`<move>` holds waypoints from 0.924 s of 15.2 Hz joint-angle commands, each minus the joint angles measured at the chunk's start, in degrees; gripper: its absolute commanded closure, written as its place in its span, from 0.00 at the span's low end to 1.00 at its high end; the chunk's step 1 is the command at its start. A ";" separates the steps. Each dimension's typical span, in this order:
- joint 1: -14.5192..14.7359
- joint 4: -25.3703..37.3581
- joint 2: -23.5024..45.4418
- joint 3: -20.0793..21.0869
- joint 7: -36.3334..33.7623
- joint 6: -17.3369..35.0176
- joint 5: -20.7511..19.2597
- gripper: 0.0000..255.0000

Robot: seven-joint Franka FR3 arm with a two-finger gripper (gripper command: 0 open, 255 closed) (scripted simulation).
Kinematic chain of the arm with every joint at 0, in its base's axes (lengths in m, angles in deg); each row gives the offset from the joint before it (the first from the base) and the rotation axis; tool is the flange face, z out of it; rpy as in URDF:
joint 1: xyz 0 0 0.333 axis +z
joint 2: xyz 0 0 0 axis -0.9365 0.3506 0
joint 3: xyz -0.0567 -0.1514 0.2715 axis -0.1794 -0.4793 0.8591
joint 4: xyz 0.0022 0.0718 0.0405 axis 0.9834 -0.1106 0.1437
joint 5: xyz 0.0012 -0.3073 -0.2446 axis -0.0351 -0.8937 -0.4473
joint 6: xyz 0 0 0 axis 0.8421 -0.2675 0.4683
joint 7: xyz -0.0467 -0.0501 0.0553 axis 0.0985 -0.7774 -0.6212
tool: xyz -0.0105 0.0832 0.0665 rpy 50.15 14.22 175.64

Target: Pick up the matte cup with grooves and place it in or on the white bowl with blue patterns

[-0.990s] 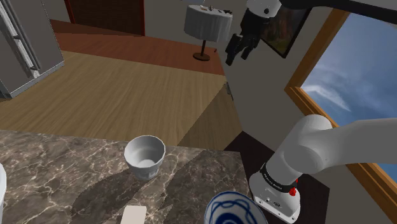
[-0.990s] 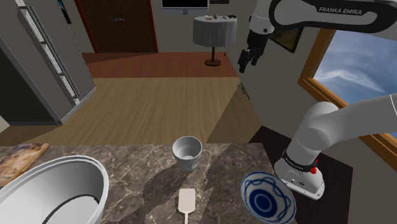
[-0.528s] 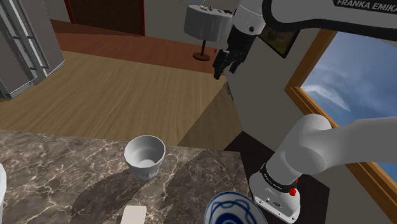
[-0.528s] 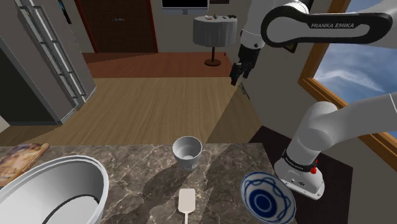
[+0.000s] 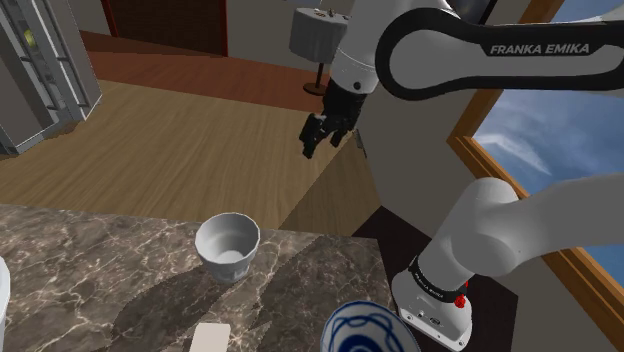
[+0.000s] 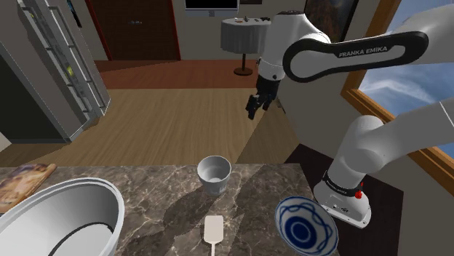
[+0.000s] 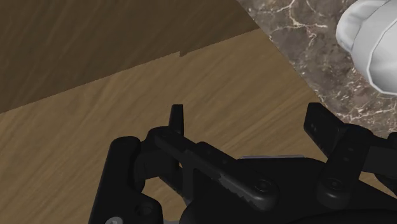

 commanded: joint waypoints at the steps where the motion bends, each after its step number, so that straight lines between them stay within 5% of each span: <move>1: 1.24 -1.34 1.21 1.61 -1.47 2.87 1.89 0.00; 14: 7.08 -1.17 19.41 13.35 -10.29 23.94 10.84 0.00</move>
